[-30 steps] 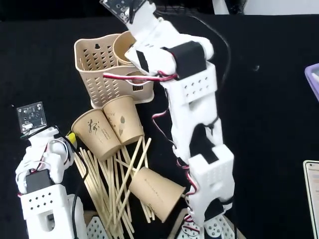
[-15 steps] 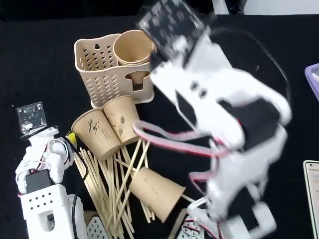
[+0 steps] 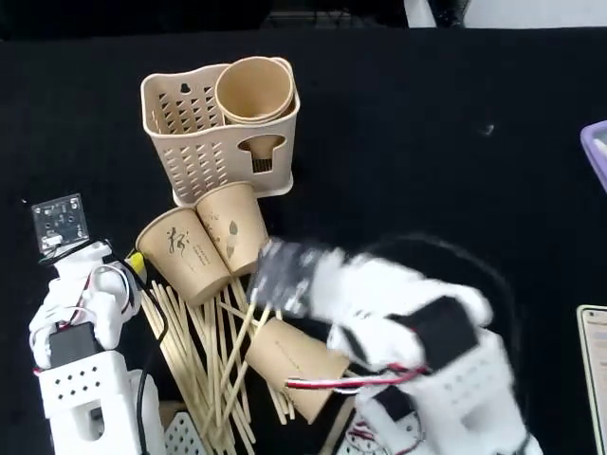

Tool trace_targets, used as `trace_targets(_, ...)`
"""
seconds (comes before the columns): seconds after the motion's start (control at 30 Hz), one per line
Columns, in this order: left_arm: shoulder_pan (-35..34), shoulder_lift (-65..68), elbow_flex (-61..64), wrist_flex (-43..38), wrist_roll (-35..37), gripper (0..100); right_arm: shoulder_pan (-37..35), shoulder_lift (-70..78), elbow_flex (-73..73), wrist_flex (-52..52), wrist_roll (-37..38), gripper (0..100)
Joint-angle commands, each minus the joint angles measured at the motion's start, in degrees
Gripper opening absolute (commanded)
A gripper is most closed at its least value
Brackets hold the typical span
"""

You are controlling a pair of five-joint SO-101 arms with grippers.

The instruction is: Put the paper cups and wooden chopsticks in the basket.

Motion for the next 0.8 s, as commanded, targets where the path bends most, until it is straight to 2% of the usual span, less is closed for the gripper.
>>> trace_targets(0.0, 0.0, -0.4, 1.1, -3.6, 0.5, 25, -5.8, -0.5, 10.0, 0.4, 7.3, 22.2)
trace_targets(0.2, 0.0, -0.4, 1.9, -4.8, 0.5, 25, -11.5, 3.9, 14.8, 1.6, 16.3, 22.2)
trace_targets(0.47, 0.0, -0.4, 2.0, -4.8, 0.5, 25, -15.8, 15.6, 15.1, 1.8, 23.3, 22.1)
trace_targets(0.6, 0.0, -0.4, 1.9, -4.8, 0.5, 25, -19.3, 19.4, 13.6, 1.8, 22.7, 21.9)
trace_targets(0.77, 0.0, -0.4, 1.8, -4.8, 0.5, 25, -19.3, 19.4, 2.7, 1.9, 14.2, 21.9)
